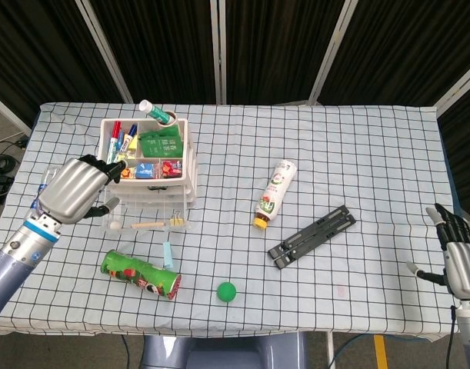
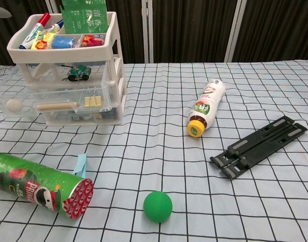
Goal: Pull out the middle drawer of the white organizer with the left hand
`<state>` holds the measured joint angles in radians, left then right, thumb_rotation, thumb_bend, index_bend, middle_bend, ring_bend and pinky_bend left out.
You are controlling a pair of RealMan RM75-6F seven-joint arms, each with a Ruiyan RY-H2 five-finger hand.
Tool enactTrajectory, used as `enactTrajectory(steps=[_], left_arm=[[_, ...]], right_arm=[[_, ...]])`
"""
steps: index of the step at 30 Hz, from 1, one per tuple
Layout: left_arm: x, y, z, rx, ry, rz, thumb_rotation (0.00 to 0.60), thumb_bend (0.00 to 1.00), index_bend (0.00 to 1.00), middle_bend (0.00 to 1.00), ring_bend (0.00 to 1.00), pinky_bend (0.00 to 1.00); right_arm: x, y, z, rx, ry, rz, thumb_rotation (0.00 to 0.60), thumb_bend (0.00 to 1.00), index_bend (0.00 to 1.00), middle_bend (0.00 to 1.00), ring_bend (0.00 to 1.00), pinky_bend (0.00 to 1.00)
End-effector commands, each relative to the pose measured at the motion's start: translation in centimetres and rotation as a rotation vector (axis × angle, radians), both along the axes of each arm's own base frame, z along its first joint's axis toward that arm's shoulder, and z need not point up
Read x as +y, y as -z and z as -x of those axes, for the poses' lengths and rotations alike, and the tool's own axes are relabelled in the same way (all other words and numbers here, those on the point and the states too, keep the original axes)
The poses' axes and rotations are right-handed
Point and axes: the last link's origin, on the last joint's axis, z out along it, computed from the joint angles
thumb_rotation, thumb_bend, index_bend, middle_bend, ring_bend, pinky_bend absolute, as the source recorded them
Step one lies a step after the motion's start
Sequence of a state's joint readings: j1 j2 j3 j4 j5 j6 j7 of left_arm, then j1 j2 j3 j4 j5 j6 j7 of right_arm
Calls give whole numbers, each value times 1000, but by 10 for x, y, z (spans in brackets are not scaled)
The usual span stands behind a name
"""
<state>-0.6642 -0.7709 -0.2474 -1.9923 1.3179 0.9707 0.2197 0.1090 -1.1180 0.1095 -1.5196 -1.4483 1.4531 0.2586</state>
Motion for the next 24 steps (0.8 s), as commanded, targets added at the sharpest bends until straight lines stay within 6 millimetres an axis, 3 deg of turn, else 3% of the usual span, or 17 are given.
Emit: enactTrajectory(steps=[1, 7, 11, 15, 20, 24], left_arm=[[7, 1, -9, 50, 26, 12, 600, 319, 187, 427, 465, 393], [11, 9, -26, 136, 110, 60, 600, 194, 197, 451, 467, 401], [14, 12, -33, 181, 168, 72, 600, 179, 212, 638, 605, 536], [16, 14, -40, 232, 240, 64, 600, 65, 251, 824, 766, 690], [18, 17, -47, 291, 330, 63, 600, 47, 340, 926, 854, 759], [24, 21, -50, 365, 340, 100, 600, 56, 389, 949, 868, 766]], right_arm=[[-2, -2, 1, -4, 5, 5, 600, 34, 0, 0, 0, 0], [-4, -8, 6, -18, 18, 23, 600, 35, 0, 0, 0, 0], [-5, -9, 8, -22, 23, 23, 600, 34, 0, 0, 0, 0], [-6, -9, 9, -24, 25, 23, 600, 35, 0, 0, 0, 0], [-7, -9, 9, -23, 25, 24, 600, 34, 1, 0, 0, 0], [-7, -11, 9, -23, 26, 32, 600, 34, 2, 0, 0, 0]])
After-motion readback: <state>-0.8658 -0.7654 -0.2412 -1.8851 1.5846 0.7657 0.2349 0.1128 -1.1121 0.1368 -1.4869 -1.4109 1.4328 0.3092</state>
